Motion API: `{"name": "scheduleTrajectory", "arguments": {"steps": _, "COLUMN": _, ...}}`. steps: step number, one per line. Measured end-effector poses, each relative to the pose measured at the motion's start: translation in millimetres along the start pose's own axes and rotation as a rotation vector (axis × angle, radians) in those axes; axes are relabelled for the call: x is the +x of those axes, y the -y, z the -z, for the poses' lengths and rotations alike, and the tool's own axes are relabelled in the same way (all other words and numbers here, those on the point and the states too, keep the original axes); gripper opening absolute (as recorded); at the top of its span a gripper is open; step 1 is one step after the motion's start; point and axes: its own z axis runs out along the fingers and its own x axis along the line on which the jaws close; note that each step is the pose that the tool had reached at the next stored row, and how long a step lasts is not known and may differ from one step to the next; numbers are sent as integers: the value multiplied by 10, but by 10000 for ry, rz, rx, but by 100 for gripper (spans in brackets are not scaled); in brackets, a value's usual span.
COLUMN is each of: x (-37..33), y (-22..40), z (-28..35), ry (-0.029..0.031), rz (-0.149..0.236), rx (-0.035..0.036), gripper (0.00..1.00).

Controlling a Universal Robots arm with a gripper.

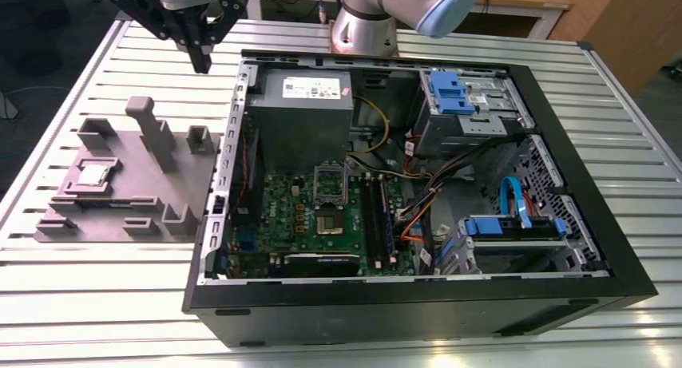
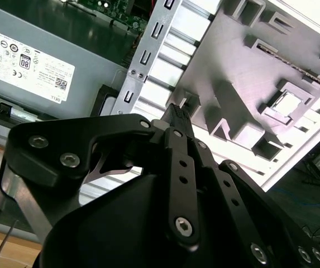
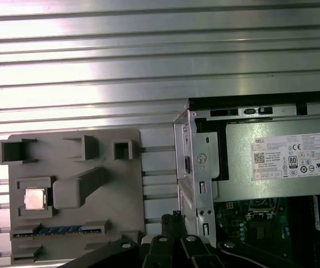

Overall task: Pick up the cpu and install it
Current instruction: 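Reach for the cpu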

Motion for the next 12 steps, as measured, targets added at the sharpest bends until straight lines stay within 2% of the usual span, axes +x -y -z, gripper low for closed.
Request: {"name": "scheduleTrajectory", "arguments": {"steps": 12, "x": 24, "y": 2, "z": -2, "ry": 0, "rz": 1, "rx": -1, "gripper": 10}}
